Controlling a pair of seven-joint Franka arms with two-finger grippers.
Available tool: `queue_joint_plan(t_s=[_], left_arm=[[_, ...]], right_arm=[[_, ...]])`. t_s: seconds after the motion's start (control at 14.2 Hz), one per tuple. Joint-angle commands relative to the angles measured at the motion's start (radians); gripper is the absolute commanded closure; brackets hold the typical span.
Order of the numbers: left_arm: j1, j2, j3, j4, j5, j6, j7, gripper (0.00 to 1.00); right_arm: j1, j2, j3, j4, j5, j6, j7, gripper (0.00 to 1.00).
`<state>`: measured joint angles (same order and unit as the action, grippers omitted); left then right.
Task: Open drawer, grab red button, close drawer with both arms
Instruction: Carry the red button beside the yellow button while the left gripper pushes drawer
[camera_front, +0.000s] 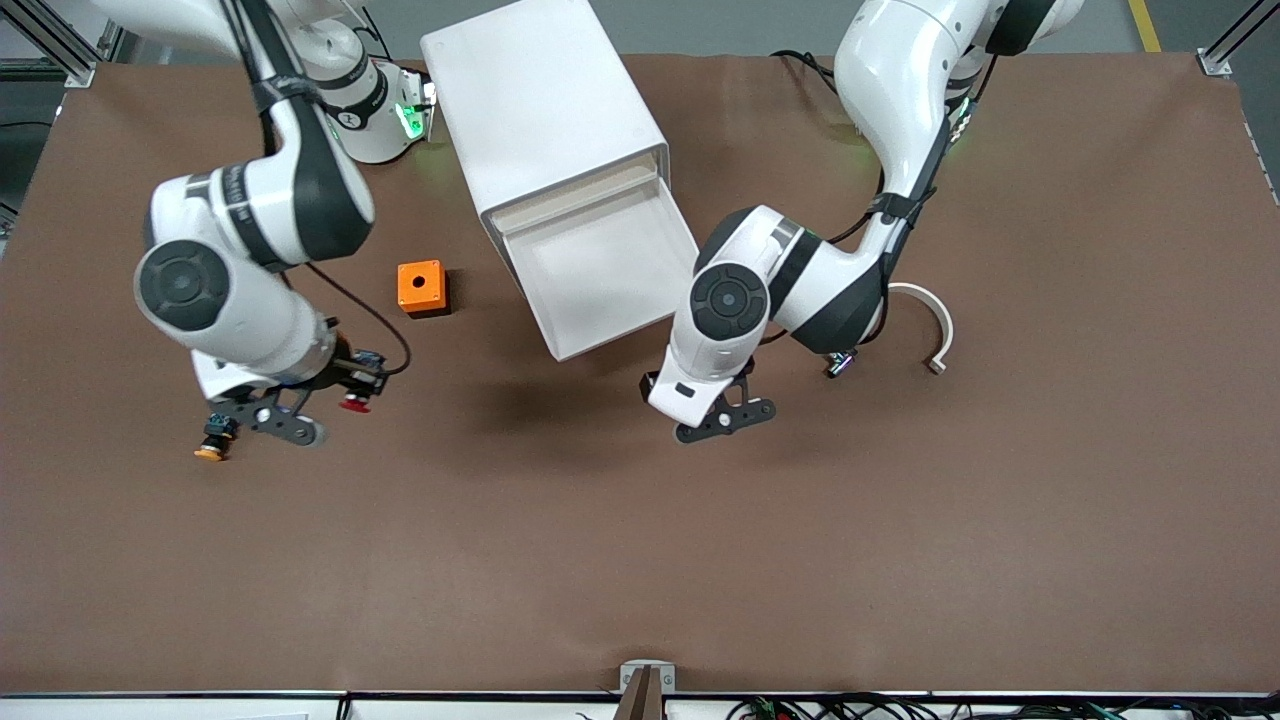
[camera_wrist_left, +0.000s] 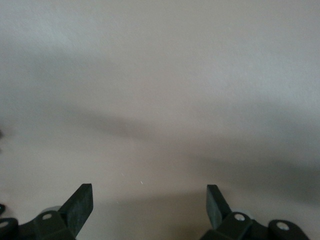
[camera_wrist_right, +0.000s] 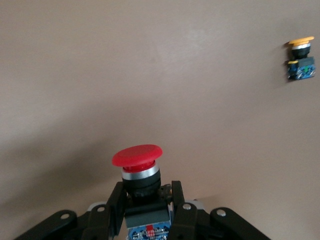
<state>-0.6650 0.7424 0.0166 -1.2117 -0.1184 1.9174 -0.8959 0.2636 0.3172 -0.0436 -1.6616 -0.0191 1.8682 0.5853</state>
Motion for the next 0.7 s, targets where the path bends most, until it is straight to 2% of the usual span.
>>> queue_joint_plan(t_s=[0.0, 0.28, 0.63], left_arm=[[-0.019, -0.023, 0.000, -0.040, -0.018, 0.012, -0.072, 0.00], [-0.048, -0.023, 0.000, -0.072, -0.015, 0.015, -0.083, 0.00], [-0.082, -0.021, 0.000, -0.078, -0.017, 0.028, -0.083, 0.00]], right_arm=[[-0.082, -0.036, 0.021, -0.095, 0.004, 0.067, -0.099, 1.00], [-0.171, -0.024, 0.019, -0.191, 0.001, 0.213, -0.134, 1.00], [-0.276, 0.058, 0.019, -0.205, 0.001, 0.322, -0.294, 1.00]])
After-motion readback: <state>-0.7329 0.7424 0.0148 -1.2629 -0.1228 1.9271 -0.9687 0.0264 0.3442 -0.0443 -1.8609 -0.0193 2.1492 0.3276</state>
